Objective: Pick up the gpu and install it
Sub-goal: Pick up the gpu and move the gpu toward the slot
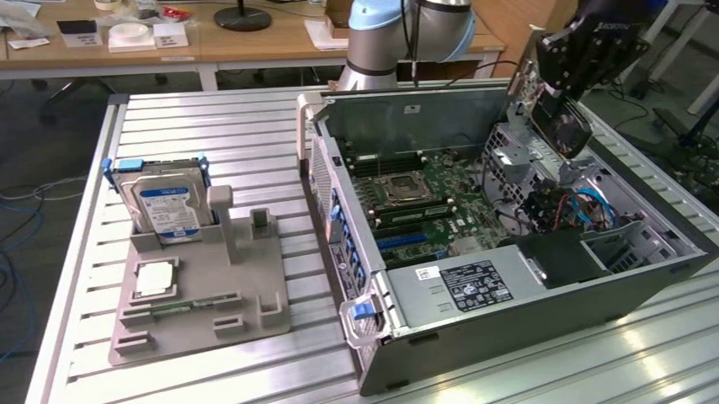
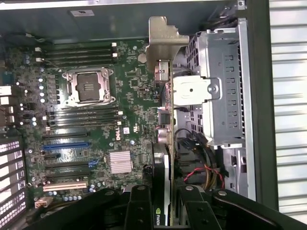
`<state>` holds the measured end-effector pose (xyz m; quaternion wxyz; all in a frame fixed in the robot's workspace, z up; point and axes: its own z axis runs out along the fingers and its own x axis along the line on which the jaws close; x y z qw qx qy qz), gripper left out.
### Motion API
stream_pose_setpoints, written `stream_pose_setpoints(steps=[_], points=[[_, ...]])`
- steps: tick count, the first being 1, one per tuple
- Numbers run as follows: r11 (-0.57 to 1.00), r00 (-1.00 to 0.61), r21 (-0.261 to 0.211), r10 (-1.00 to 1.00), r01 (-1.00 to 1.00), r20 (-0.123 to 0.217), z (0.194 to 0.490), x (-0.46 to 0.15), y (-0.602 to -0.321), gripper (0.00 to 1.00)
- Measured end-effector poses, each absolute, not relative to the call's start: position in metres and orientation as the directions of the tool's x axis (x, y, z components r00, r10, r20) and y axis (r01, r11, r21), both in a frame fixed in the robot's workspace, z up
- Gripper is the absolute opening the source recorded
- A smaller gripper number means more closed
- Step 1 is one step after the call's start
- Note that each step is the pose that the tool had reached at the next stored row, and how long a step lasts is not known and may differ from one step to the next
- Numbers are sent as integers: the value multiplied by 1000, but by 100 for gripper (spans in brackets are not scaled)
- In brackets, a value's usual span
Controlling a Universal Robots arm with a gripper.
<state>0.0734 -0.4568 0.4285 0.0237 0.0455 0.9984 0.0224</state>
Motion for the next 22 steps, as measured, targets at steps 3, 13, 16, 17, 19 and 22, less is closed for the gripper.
stream_pose_setpoints(steps=[3,13,16,17,19,22], points=[[995,-995,47,93,90,-45,428,68,-456,27],[995,-995,47,92,90,-45,428,61,-454,27],[996,-996,47,79,77,-45,427,61,-452,27],[996,-996,47,77,75,-45,427,61,-451,27],[996,-996,47,76,74,-45,427,61,-450,27],[996,-996,47,76,74,-45,427,61,-449,27]])
